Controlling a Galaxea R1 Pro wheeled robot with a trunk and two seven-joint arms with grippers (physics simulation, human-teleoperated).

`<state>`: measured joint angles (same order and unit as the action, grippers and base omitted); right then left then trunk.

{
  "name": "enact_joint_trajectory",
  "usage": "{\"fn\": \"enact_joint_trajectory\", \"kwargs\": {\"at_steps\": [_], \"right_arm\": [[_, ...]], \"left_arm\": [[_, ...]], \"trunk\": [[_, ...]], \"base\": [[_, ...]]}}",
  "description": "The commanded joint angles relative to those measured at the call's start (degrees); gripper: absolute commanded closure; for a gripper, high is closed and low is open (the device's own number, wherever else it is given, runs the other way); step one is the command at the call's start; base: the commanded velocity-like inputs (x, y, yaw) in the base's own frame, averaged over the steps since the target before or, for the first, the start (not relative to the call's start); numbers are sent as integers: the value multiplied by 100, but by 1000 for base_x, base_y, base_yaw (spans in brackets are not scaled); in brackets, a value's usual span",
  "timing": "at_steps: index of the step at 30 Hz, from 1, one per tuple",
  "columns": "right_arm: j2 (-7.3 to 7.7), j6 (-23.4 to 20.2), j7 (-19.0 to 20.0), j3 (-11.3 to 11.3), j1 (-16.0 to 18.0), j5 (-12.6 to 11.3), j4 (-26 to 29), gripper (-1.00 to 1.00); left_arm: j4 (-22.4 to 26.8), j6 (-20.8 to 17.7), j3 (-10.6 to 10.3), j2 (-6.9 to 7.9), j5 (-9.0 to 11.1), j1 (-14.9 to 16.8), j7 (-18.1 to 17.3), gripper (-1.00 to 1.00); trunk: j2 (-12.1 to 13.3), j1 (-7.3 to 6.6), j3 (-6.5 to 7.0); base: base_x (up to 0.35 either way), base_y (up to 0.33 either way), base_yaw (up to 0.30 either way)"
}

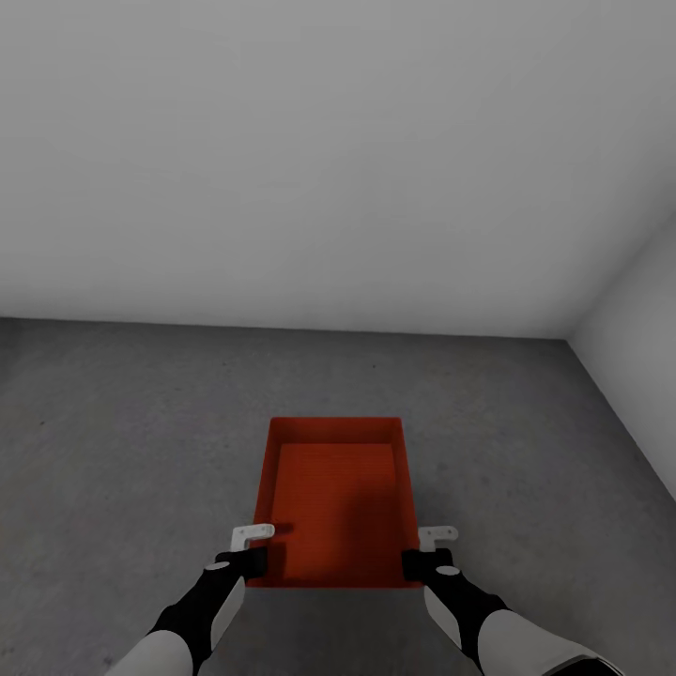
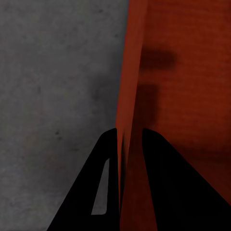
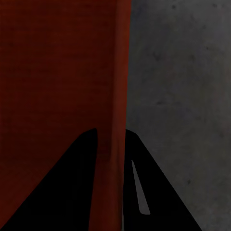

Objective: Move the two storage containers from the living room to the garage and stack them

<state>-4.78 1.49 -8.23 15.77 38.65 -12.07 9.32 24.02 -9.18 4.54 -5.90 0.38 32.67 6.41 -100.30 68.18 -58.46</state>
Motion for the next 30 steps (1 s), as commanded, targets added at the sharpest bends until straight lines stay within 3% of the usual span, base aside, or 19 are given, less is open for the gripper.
{"fn": "enact_joint_trajectory", "kwargs": {"at_steps": [1, 30], "right_arm": [[38, 14, -39, -250, 2, -69, -16, 100], [38, 26, -49, -244, 2, -68, -17, 100]], "left_arm": [[33, 109, 231, 18, -104, 3, 176, 100], [25, 109, 229, 18, -108, 3, 176, 100]], "trunk": [[-43, 22, -22], [-1206, 659, -543]], "base": [[0, 0, 0], [0, 0, 0]]}}
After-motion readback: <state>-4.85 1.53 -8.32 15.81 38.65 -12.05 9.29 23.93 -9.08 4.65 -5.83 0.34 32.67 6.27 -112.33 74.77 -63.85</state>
